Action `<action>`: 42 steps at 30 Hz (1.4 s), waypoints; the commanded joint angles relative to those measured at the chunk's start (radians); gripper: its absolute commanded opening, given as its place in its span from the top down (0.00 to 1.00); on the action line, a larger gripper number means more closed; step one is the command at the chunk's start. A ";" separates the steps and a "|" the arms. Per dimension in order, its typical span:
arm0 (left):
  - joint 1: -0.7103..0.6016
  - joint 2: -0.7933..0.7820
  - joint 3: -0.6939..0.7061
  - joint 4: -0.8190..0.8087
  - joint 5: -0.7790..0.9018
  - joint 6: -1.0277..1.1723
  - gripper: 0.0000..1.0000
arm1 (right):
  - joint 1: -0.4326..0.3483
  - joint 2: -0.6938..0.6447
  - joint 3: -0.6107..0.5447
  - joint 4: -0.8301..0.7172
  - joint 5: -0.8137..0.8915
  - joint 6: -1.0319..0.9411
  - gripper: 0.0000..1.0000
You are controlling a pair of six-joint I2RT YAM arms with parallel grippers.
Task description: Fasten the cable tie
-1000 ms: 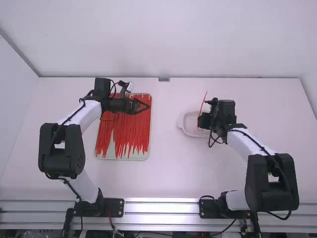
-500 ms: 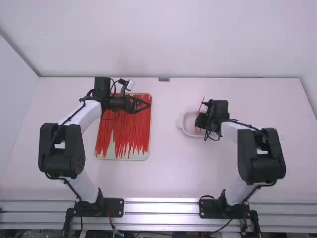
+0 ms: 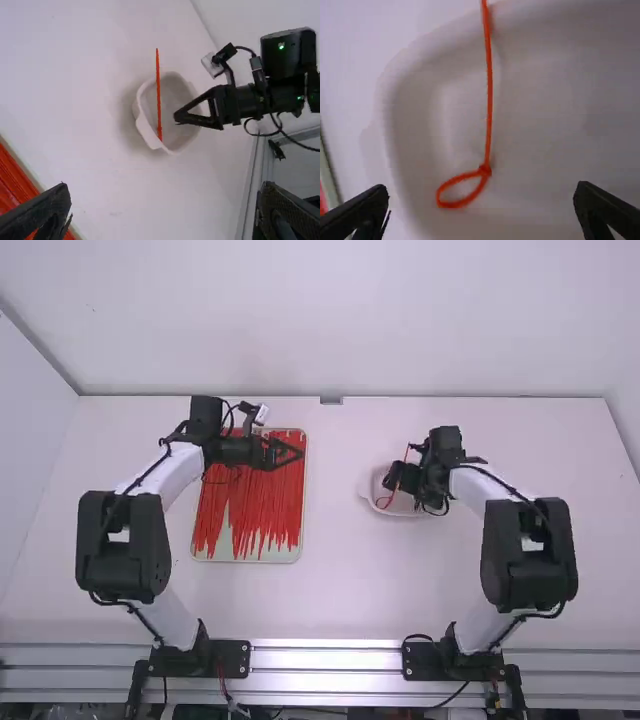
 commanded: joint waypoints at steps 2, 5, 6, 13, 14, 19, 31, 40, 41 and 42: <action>0.003 -0.121 0.020 -0.058 -0.032 0.014 0.01 | 0.022 -0.098 0.095 -0.105 0.016 -0.019 0.01; 0.003 -0.186 0.020 -0.143 -0.111 -0.005 0.01 | 0.035 -0.156 0.137 -0.201 0.016 -0.018 0.01; 0.003 -0.196 0.020 -0.160 -0.128 -0.005 0.01 | 0.036 -0.168 0.142 -0.216 0.016 -0.018 0.01; 0.003 -0.278 -0.012 -0.202 -0.218 -0.034 0.04 | 0.026 -0.259 0.114 -0.226 0.048 -0.048 0.04; 0.003 -0.283 -0.018 -0.196 -0.223 -0.034 0.05 | 0.020 -0.265 0.109 -0.220 0.054 -0.053 0.05; 0.003 -0.344 -0.079 -0.135 -0.284 -0.034 0.11 | -0.042 -0.327 0.047 -0.158 0.116 -0.115 0.11; 0.003 -0.548 -0.283 0.069 -0.488 -0.034 0.31 | -0.079 -0.535 -0.161 0.050 0.324 -0.323 0.32; 0.003 -0.749 -0.483 0.269 -0.689 -0.034 0.51 | -0.079 -0.737 -0.363 0.252 0.329 -0.351 0.52; 0.003 -0.768 -0.502 0.284 -0.708 -0.034 0.53 | -0.079 -0.756 -0.382 0.271 0.329 -0.351 0.54; 0.003 -0.799 -0.534 0.284 -0.740 -0.034 0.56 | -0.079 -0.788 -0.414 0.302 0.329 -0.351 0.57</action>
